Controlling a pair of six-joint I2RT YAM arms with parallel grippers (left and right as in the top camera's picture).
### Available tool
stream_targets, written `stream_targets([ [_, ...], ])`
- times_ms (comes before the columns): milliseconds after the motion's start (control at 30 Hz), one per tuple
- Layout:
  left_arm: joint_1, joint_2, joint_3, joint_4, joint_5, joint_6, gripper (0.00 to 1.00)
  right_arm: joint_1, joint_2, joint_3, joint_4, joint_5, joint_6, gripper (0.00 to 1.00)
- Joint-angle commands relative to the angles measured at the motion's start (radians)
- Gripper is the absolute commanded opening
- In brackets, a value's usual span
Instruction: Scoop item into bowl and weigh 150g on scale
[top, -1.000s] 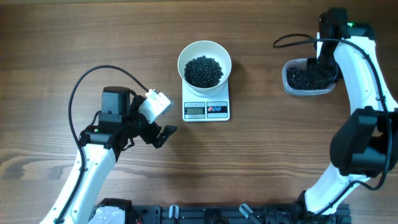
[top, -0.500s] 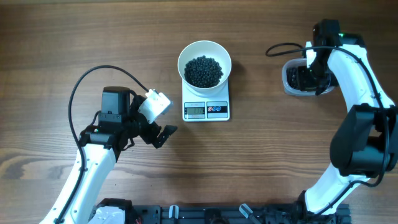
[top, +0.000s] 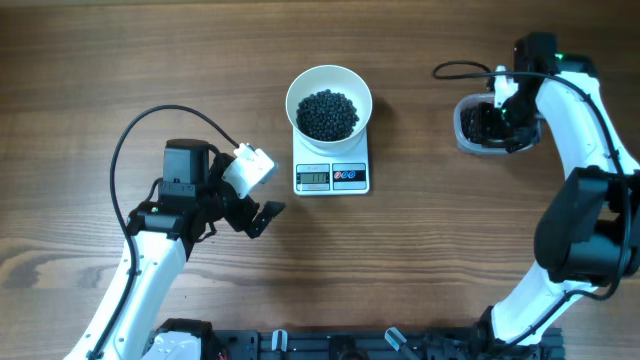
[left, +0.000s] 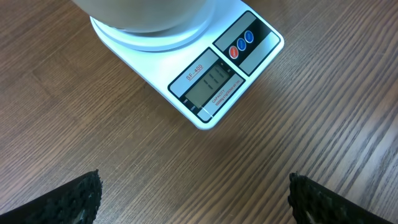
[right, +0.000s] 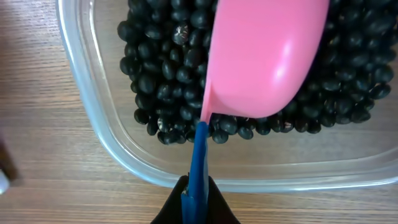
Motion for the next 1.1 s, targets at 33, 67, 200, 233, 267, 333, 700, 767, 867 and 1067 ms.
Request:
stream_targets([
  [33,-0.006,-0.009,-0.01,0.002,0.019,0.016,1.0,-0.052,0.012,0.01,-0.02,-0.126,0.017,0.04],
  [67,-0.006,-0.009,-0.01,0.002,0.019,0.016,1.0,-0.064,0.012,0.01,-0.019,-0.135,0.017,0.04],
  [200,-0.006,-0.009,-0.01,0.002,0.019,0.016,1.0,-0.132,0.012,0.01,-0.016,-0.222,0.008,0.04],
  [233,-0.006,-0.009,-0.01,0.002,0.019,0.016,1.0,-0.148,0.012,0.01,-0.013,-0.25,0.0,0.04],
  [267,-0.006,-0.009,-0.01,0.002,0.019,0.016,1.0,-0.167,0.012,0.01,-0.01,-0.295,-0.023,0.04],
  [333,-0.006,-0.009,-0.01,0.002,0.019,0.016,1.0,-0.194,0.012,0.01,-0.008,-0.345,-0.05,0.04],
  [700,-0.006,-0.009,-0.01,0.002,0.019,0.016,1.0,-0.167,0.065,-0.002,-0.01,-0.365,-0.106,0.04],
  [767,-0.006,-0.009,-0.01,0.002,0.019,0.016,1.0,-0.148,0.088,-0.002,-0.002,-0.365,-0.116,0.04],
  [867,-0.006,-0.009,-0.01,0.002,0.019,0.016,1.0,-0.111,0.105,-0.003,0.011,-0.376,-0.118,0.04],
  [1067,-0.006,-0.009,-0.01,0.002,0.019,0.016,1.0,-0.101,0.105,-0.002,-0.018,-0.459,-0.127,0.04],
])
